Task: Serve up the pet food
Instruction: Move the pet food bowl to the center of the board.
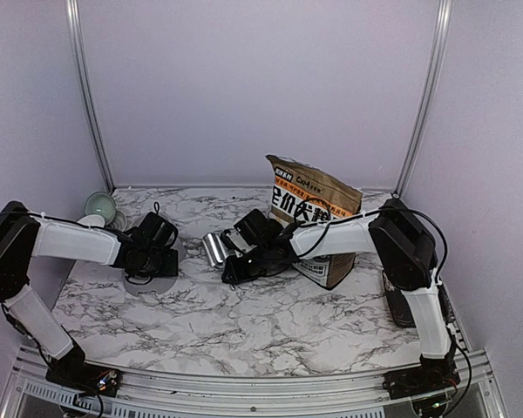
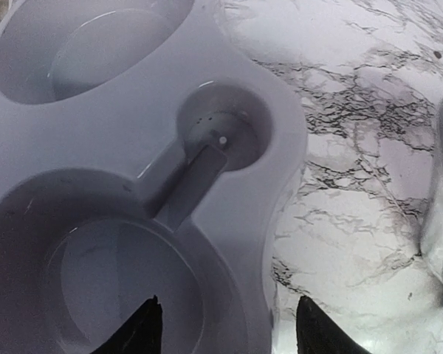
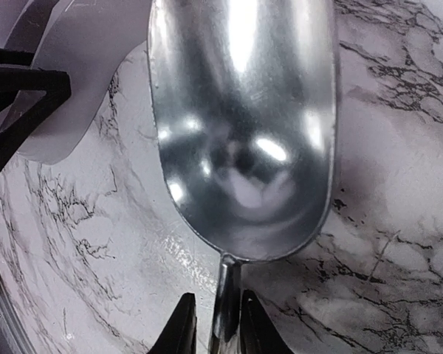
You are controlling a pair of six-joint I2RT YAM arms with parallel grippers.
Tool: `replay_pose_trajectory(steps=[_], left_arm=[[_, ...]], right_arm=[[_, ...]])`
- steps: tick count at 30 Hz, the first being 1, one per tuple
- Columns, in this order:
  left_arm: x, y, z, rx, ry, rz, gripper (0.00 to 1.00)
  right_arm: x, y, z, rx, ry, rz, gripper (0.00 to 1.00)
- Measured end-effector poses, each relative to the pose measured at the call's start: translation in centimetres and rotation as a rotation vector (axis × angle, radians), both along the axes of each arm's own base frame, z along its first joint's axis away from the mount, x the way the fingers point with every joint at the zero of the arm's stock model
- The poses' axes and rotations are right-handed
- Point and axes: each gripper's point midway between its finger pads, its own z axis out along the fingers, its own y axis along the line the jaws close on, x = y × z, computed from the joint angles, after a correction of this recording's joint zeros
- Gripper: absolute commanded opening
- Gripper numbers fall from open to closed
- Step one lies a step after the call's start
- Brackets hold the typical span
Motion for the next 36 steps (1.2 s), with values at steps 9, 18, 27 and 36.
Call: replay_pose_trajectory(steps=[9, 18, 27, 36], left_arm=[[0.6, -0.3, -1.1, 0.075, 0.004, -0.063, 0.28], [1.8, -1.7, -0.8, 0.135, -0.037, -0.226, 0.25], [2.2, -2.6, -0.6, 0.186, -0.057, -0.353, 0.49], [2.5, -2.9, 2.5, 0.161, -0.13, -0.361, 0.78]], right_arm=[[-0.3, -1.7, 0.9, -0.007, -0.023, 0.012, 0.24], [0.4, -2.3, 8.2, 0.072, -0.158, 0.044, 0.31], [-0.2, -3.8, 14.3, 0.096, -0.284, 0.132, 0.39], [1.3, -5.6, 23.7, 0.186, -0.463, 0.197, 0.45]])
